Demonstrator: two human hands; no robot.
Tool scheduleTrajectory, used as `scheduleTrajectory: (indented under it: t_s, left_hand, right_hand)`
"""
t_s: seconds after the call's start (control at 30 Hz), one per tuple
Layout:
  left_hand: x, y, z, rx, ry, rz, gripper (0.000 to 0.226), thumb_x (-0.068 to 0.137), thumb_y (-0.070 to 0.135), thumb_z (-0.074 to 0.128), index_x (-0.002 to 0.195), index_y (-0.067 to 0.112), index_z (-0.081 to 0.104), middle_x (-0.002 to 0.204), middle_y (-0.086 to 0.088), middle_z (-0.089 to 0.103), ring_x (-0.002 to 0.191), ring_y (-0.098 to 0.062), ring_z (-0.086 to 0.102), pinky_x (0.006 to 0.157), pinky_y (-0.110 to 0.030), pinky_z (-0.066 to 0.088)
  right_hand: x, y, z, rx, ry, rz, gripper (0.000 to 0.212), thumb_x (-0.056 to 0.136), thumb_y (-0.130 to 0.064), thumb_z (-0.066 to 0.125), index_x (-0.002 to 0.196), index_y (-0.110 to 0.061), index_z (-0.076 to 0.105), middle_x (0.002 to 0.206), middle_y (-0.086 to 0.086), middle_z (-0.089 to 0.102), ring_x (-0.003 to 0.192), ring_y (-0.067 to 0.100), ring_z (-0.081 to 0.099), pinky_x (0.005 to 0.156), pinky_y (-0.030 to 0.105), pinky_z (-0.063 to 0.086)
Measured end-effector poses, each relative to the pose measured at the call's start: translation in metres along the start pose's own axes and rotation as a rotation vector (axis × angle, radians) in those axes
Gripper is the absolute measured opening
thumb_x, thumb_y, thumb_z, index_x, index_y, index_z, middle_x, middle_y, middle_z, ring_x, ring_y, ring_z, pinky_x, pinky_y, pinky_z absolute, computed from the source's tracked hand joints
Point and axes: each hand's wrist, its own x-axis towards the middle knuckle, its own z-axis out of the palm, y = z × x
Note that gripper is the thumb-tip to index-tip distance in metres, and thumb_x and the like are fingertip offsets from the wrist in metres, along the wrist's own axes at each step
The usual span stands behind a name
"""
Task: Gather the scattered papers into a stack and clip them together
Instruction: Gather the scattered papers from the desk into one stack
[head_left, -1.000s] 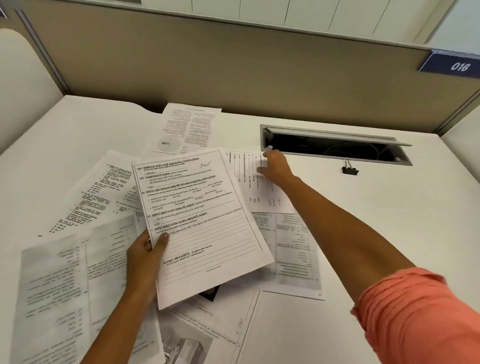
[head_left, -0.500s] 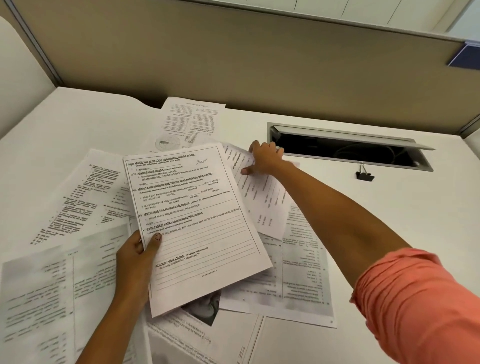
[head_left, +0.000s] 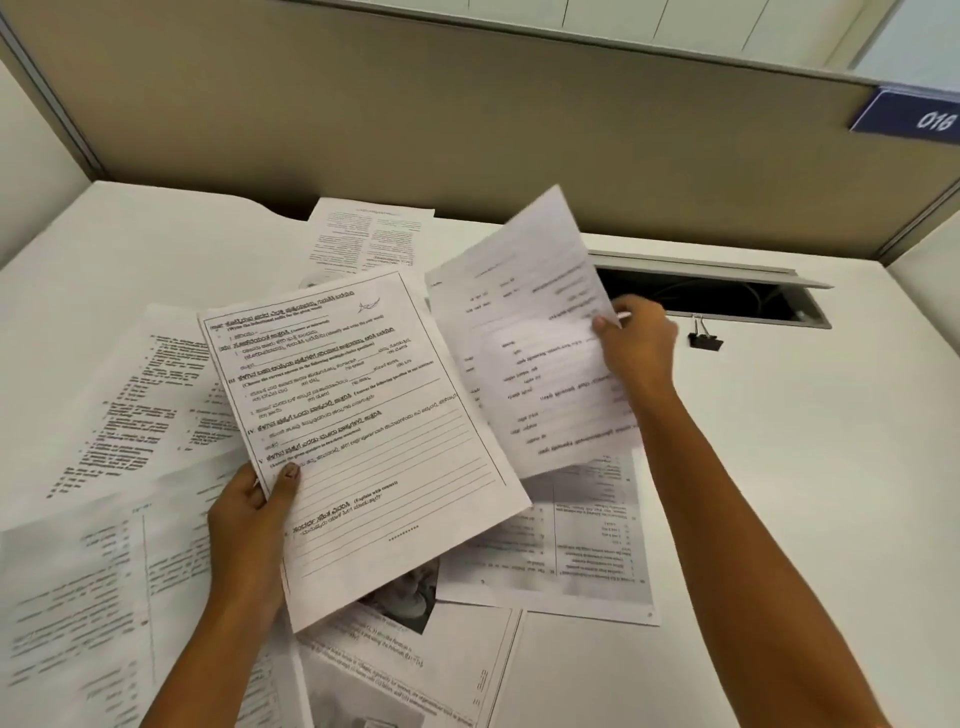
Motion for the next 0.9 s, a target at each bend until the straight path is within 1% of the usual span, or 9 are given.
scheduleTrajectory:
  t_s: [0.1,0.23,0.33,0.47,0.53,0.63,0.7,0.8,0.9]
  left_hand:
    - [-0.004,0.004,0.001,-0.016,-0.015,0.012,0.024,0.091,0.015,0.057,0.113,0.025,0.062,0.107,0.004,0.069,0.097,-0.015,0.066,0.083,-0.035,0.053]
    - [-0.005,0.003,0.0,-0.012,-0.029,0.003,0.024,0.09,0.016,0.059,0.112,0.024,0.063,0.11,0.0,0.069,0.1,-0.019,0.065,0.092,-0.042,0.05]
    - [-0.008,-0.002,-0.001,0.0,-0.039,-0.009,0.024,0.09,0.016,0.06,0.114,0.021,0.063,0.11,-0.002,0.069,0.101,-0.022,0.065,0.094,-0.047,0.049]
    - [-0.012,-0.007,0.0,0.013,-0.061,-0.01,0.024,0.09,0.015,0.06,0.113,0.022,0.063,0.109,-0.001,0.069,0.1,-0.022,0.065,0.093,-0.047,0.049]
    - [-0.014,-0.008,-0.001,0.017,-0.058,-0.007,0.024,0.089,0.015,0.06,0.113,0.022,0.062,0.107,0.0,0.069,0.1,-0.023,0.065,0.094,-0.047,0.049]
    - [-0.016,-0.01,-0.002,0.024,-0.06,-0.007,0.028,0.089,0.014,0.06,0.117,0.019,0.061,0.108,-0.001,0.068,0.1,-0.024,0.065,0.094,-0.047,0.049]
    - [-0.016,-0.011,-0.002,0.03,-0.064,-0.002,0.029,0.089,0.014,0.06,0.118,0.018,0.061,0.109,-0.002,0.068,0.101,-0.025,0.064,0.095,-0.047,0.048]
    - [-0.016,-0.012,-0.002,0.036,-0.061,-0.001,0.029,0.089,0.013,0.06,0.118,0.017,0.061,0.109,-0.003,0.067,0.103,-0.026,0.064,0.095,-0.047,0.048]
    - [-0.018,-0.012,-0.001,0.044,-0.062,-0.004,0.029,0.09,0.013,0.06,0.118,0.017,0.061,0.108,-0.002,0.067,0.102,-0.025,0.064,0.096,-0.046,0.048]
  right_hand:
    - [-0.043,0.027,-0.016,0.049,0.026,0.127,0.025,0.089,-0.016,0.06,0.11,-0.002,0.065,0.11,0.013,0.069,0.087,0.02,0.059,0.076,0.023,0.041]
    - [-0.09,0.057,-0.017,0.027,0.014,0.238,0.025,0.09,-0.018,0.059,0.107,-0.002,0.066,0.104,0.012,0.069,0.089,0.025,0.062,0.076,0.024,0.04]
    - [-0.111,0.076,-0.004,-0.005,-0.011,0.312,0.023,0.089,-0.02,0.06,0.103,-0.003,0.065,0.103,0.013,0.069,0.094,0.03,0.063,0.079,0.029,0.044]
    - [-0.125,0.079,0.011,-0.27,-0.007,0.432,0.038,0.087,-0.032,0.063,0.116,-0.009,0.058,0.126,0.017,0.049,0.115,0.038,0.044,0.092,0.039,0.039]
    - [-0.13,0.075,0.013,-0.366,0.002,0.403,0.04,0.086,-0.033,0.065,0.116,-0.007,0.057,0.126,0.019,0.044,0.113,0.038,0.042,0.089,0.036,0.037]
    - [-0.13,0.072,0.015,-0.373,-0.004,0.391,0.036,0.089,-0.026,0.064,0.116,-0.003,0.056,0.125,0.021,0.043,0.107,0.039,0.05,0.084,0.034,0.041]
    - [-0.128,0.072,0.014,-0.343,-0.009,0.399,0.035,0.089,-0.023,0.063,0.116,-0.001,0.055,0.124,0.022,0.044,0.105,0.04,0.053,0.087,0.037,0.045]
    - [-0.125,0.071,0.012,-0.411,-0.01,0.431,0.037,0.089,-0.027,0.062,0.117,-0.004,0.054,0.123,0.021,0.048,0.112,0.039,0.049,0.091,0.037,0.042]
    - [-0.12,0.071,0.01,-0.38,-0.021,0.515,0.035,0.087,-0.027,0.064,0.116,-0.008,0.056,0.123,0.019,0.051,0.116,0.04,0.046,0.094,0.04,0.041]
